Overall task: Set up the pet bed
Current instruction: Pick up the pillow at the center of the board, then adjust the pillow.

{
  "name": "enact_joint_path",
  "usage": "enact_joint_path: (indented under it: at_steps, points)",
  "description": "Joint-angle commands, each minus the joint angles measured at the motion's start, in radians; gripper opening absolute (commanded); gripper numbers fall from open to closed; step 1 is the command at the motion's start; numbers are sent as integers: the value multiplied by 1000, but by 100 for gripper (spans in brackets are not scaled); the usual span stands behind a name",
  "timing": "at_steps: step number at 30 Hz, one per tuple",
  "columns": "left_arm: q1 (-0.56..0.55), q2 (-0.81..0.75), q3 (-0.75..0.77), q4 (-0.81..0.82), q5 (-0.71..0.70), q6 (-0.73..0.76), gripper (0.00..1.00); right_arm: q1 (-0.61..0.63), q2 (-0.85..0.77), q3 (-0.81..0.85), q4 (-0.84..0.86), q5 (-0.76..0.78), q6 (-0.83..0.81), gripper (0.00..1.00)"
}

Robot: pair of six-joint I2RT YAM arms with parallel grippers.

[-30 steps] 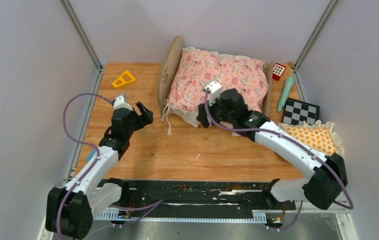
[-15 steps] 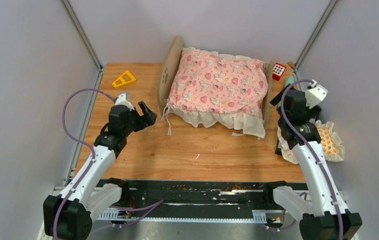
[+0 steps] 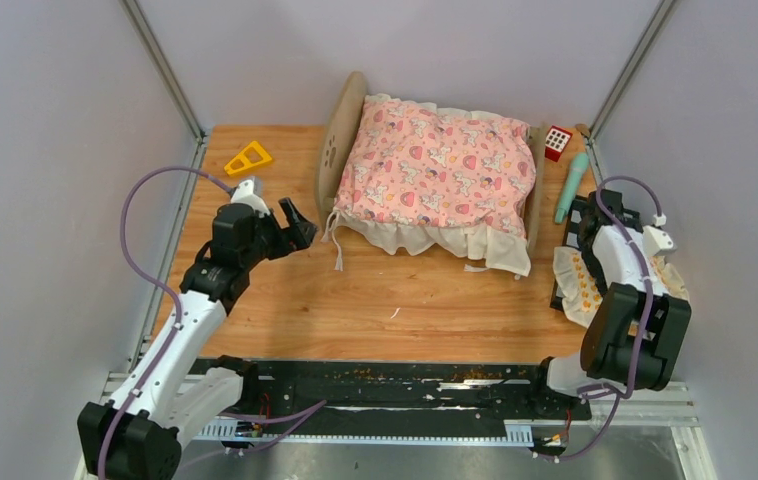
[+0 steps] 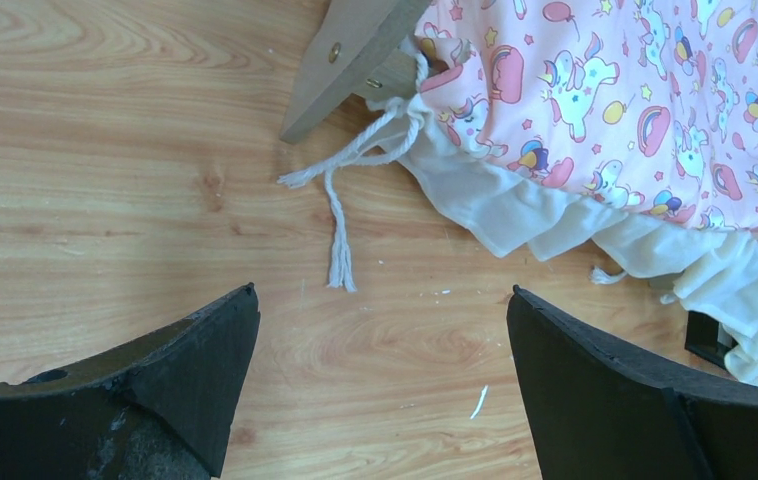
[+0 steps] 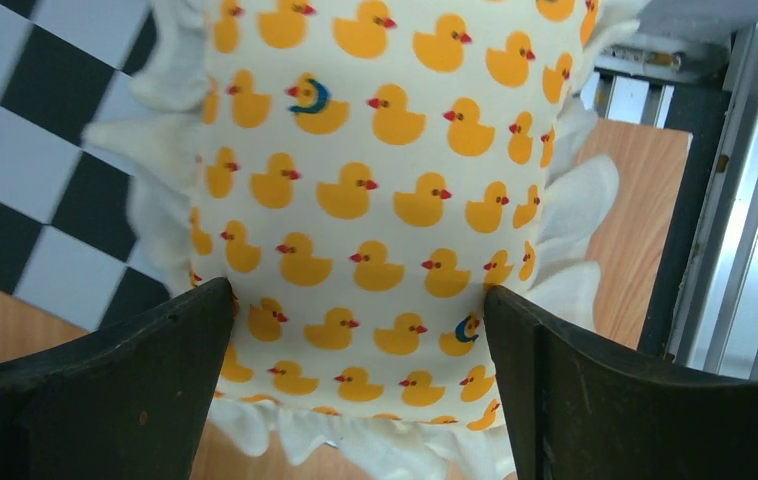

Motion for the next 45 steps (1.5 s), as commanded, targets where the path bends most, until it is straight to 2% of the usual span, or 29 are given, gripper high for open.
enact_joint_path:
  at_steps: [1, 3, 5, 8, 11, 13, 16, 18, 20, 22, 25, 28, 32, 34, 38, 41, 45]
  points:
    - [-21, 11, 19, 16, 13, 5, 100, -28, 6, -83, 100, -51, 32, 96]
    - [-26, 25, 28, 18, 23, 4, 99, -59, 31, -112, 149, -94, 20, 95]
    - [-29, 32, 36, 12, 25, 10, 99, -75, 69, -124, 170, -118, 13, 87]
    - [-29, 22, 39, 15, 28, 15, 99, -79, 115, -107, 142, -94, 22, 49]
    - [-29, 0, 45, 9, 24, 25, 98, -79, 82, -91, 123, -68, -2, 23]
    - [-29, -13, 52, 4, 19, 30, 98, -77, 3, -68, 105, -50, -28, 9]
    - [-29, -20, 69, -6, 24, 41, 98, -76, -144, -35, 124, -64, -116, 2]
    - [-28, -15, 92, -15, 49, 73, 98, -71, -260, -32, 192, -137, -185, 0]
    - [-29, -13, 116, -35, 64, 100, 98, -65, -400, -81, 365, -314, -302, 0]
    - [-29, -20, 131, -48, 86, 121, 98, -52, -527, -132, 513, -457, -337, 0]
    - [-29, -48, 131, -28, 107, 136, 99, 26, -564, -61, 534, -574, -418, 0]
    - [-29, -72, 125, 5, 147, 158, 99, 174, -555, -13, 592, -743, -536, 0]
    - [-29, -75, 159, 24, 232, 163, 99, 474, -588, -71, 784, -959, -711, 0]
    - [-29, -88, 159, 94, 281, 123, 100, 601, -593, -105, 873, -1020, -777, 0]
    - [-29, -83, 177, 234, 401, 34, 100, 855, -562, -110, 861, -1030, -949, 0]
    - [-41, -72, 187, 301, 429, -20, 100, 1003, -527, -119, 872, -911, -1025, 0]
    - [-132, -73, 188, 397, 386, -45, 100, 1142, -467, -115, 920, -735, -1027, 0]
